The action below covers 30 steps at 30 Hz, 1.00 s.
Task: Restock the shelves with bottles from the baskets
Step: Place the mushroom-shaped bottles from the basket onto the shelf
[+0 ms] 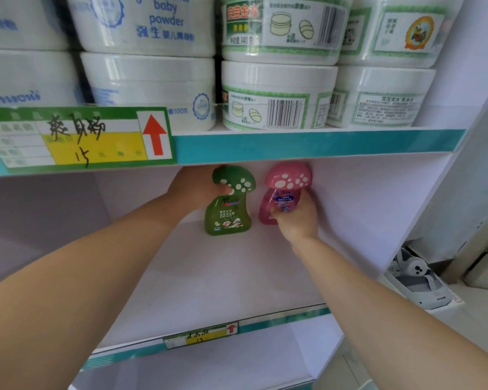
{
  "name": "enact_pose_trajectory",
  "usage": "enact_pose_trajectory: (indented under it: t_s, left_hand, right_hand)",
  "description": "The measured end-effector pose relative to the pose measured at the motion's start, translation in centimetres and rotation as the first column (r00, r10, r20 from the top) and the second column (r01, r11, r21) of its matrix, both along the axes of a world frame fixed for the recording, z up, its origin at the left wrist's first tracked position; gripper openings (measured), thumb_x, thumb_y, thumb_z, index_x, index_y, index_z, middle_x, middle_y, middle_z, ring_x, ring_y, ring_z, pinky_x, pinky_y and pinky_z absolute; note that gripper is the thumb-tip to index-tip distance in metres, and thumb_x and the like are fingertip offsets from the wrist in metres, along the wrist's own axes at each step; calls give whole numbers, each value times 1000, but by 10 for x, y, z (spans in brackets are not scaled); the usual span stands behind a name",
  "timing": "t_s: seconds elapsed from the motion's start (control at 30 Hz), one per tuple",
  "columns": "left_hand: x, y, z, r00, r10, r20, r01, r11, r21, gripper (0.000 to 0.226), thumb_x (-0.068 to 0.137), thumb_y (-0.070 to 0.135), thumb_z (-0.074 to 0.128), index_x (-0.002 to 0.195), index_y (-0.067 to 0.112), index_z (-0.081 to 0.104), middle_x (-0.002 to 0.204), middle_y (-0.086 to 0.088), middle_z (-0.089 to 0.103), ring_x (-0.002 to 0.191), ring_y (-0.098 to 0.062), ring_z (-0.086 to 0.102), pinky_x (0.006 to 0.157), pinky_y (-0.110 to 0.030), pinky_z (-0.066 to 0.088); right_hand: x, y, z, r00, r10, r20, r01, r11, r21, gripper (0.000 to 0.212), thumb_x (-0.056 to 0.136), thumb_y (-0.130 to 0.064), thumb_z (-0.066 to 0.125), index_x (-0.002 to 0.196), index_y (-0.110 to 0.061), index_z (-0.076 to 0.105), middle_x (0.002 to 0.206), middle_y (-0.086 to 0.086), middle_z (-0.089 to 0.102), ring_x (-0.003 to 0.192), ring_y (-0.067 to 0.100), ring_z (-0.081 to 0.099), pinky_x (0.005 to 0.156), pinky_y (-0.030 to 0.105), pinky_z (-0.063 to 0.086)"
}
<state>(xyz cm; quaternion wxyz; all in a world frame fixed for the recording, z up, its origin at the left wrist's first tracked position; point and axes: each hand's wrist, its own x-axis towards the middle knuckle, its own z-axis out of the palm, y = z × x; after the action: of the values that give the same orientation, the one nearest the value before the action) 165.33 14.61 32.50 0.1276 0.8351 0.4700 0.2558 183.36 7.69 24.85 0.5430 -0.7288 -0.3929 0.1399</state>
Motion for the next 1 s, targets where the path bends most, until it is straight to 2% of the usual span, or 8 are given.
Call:
enact_pose_trajectory:
  t_s: [0.13,0.3,0.43,0.6,0.7,0.77,0.87,1.0]
  left_hand:
    - [7,0,-6,999,2,47,-5,998,66,51,82,30,70,129,18,54,127,-3,59,116,-22,54,96,-32,42]
    - [8,0,-7,1000,3,22,-5,993,117,50,82,30,70,128,19,54,127,-4,59,116,-23,53,95,-31,41]
    - [7,-2,-9,1000,12,22,-16,986,165,49,81,31,70,126,19,55,126,-3,59,116,-23,53,96,-31,41]
    - [7,-10,-8,999,21,26,-26,983,183,48,80,29,71,123,18,55,125,-4,58,115,-23,52,97,-32,42]
    - [0,-19,-4,999,41,14,-43,982,184,52,83,24,70,131,16,50,132,-6,52,121,-25,47,101,-34,39]
    - [-7,-27,-3,998,57,-5,-55,984,171,54,84,20,68,134,15,47,133,-11,48,122,-27,46,101,-33,37]
    - [-19,-40,-6,996,81,-23,-78,991,107,50,86,21,65,133,14,49,122,-16,48,112,-30,51,94,-32,41]
    - [-38,-59,-15,992,114,-61,-114,993,18,39,88,26,63,125,15,57,119,-13,52,109,-28,54,89,-31,44]
  right_hand:
    - [2,-1,-1,1000,-12,-2,12,1000,9,67,73,-17,76,133,-19,47,128,3,56,119,24,54,102,43,45]
    - [2,-3,-3,1000,-9,-7,10,1000,25,65,74,-13,74,133,-20,47,127,2,57,117,22,55,101,40,46]
    - [0,-2,-4,1000,-18,-9,18,1000,23,68,73,-13,73,134,-21,45,128,2,57,117,23,56,101,43,46]
    - [-1,-9,0,1000,-2,-8,2,999,-35,71,76,-12,70,139,-23,39,129,1,57,117,23,56,100,42,46]
    - [-3,-15,2,1000,9,18,-8,997,-80,76,76,-15,69,143,-24,34,131,2,55,118,24,55,100,43,46]
    - [-6,-22,4,998,25,54,-18,993,-116,64,78,-15,66,137,-22,42,126,4,58,112,26,58,97,39,48]
    - [-18,-38,7,992,81,96,-67,987,-146,41,82,-16,64,122,-18,54,118,6,61,105,27,59,90,35,50]
    - [-38,-63,14,964,224,141,-193,959,-208,37,88,-17,60,125,-16,55,119,2,62,109,22,58,93,30,46]
